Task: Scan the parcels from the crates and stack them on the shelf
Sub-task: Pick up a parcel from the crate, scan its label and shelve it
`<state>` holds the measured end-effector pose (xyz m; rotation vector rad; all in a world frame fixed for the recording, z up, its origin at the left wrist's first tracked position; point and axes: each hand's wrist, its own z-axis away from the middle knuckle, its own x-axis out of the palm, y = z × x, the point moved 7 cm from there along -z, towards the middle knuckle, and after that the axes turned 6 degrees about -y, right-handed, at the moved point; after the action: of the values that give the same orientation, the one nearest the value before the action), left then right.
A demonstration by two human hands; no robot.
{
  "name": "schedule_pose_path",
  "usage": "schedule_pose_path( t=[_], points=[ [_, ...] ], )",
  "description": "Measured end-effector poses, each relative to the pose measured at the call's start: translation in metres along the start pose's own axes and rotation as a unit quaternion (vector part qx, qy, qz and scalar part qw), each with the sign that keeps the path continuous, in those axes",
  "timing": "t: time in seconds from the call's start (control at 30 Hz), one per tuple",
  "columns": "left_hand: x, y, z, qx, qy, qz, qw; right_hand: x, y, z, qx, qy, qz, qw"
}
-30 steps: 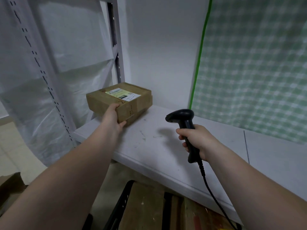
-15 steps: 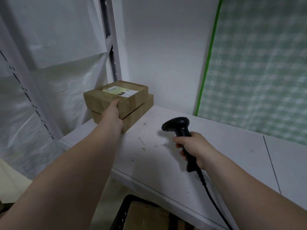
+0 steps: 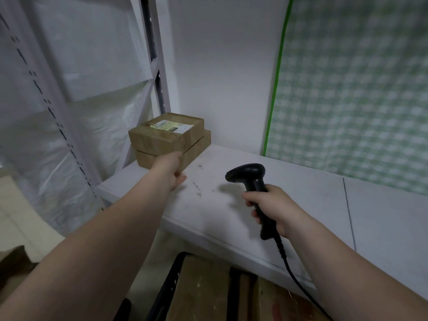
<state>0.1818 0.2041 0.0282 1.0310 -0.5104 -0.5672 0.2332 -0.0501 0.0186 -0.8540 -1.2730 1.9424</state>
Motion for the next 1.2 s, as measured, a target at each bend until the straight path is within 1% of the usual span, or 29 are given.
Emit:
schedule_pose_path(
  t=[0.1,0.17,0.27,0.33,0.43,0.57,0.67,0.73,0.83,0.97,1.03,1.2],
  points=[
    [0.011,-0.035,0.047,0.004,-0.059,-0.086,0.995,-0.009,0.018,0.039,0.004,0.003,0.001,1.0],
    [0.019,-0.062,0.082,0.014,-0.103,-0.158,0.982,-0.017,0.034,0.068,0.009,0.006,-0.008,1.0],
    [0.031,-0.105,0.129,0.02,-0.189,-0.249,0.95,-0.03,0.059,0.112,0.023,0.019,-0.024,0.999],
    [0.039,-0.137,0.158,0.016,-0.24,-0.305,0.921,-0.04,0.078,0.14,0.037,0.029,-0.028,0.998],
    [0.046,-0.179,0.193,0.015,-0.269,-0.38,0.885,-0.053,0.109,0.176,0.062,0.041,-0.009,0.997],
    [0.047,-0.228,0.222,-0.018,-0.283,-0.435,0.855,-0.063,0.153,0.209,0.088,0.054,-0.011,0.995],
    [0.042,-0.252,0.237,-0.043,-0.272,-0.444,0.853,-0.07,0.179,0.223,0.102,0.078,0.012,0.992],
    [0.04,-0.263,0.245,-0.057,-0.265,-0.437,0.858,-0.068,0.191,0.23,0.107,0.075,-0.006,0.991],
    [0.037,-0.27,0.254,-0.051,-0.256,-0.454,0.852,-0.061,0.205,0.236,0.119,0.06,-0.045,0.99],
    [0.032,-0.273,0.265,-0.041,-0.274,-0.451,0.848,-0.051,0.21,0.242,0.142,0.021,-0.073,0.987],
    [0.028,-0.274,0.267,-0.035,-0.278,-0.463,0.841,-0.048,0.207,0.244,0.137,0.012,-0.074,0.988],
    [0.025,-0.257,0.271,0.002,-0.304,-0.43,0.85,-0.048,0.187,0.243,0.092,0.024,-0.094,0.991]
  ],
)
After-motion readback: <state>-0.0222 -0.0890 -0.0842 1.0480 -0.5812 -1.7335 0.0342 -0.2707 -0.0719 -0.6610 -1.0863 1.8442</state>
